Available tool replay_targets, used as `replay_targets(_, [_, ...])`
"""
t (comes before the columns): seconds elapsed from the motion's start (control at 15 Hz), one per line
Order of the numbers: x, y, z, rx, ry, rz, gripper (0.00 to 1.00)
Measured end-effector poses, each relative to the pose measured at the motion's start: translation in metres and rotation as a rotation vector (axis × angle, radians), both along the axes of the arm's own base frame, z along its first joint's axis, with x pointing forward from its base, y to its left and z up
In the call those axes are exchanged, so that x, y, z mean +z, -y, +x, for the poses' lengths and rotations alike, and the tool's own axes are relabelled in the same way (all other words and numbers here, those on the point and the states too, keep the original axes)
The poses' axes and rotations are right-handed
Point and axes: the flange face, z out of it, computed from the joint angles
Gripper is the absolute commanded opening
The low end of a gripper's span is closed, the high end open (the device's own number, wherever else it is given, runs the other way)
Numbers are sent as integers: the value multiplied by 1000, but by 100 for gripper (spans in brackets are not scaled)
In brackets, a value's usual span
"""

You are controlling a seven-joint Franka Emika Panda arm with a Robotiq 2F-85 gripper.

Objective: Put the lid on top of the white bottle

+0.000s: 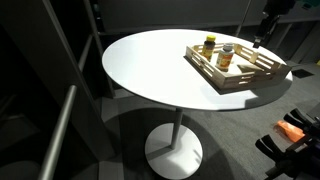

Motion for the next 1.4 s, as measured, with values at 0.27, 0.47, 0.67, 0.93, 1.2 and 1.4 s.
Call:
replay_targets(0.27, [-15,-13,22,34,-6,2,100])
replay_targets(0.47, [-30,-23,35,58,-14,6,100])
replay_targets(0.67, [-46,-28,45,74,-19,10,100])
replay_targets(0.93, [-58,-32,55,87,-21,13,100])
replay_targets(1.2, [-64,-36,60,104,-25,8,100])
replay_targets(1.4, [-67,-36,62,121,-26,-4,100])
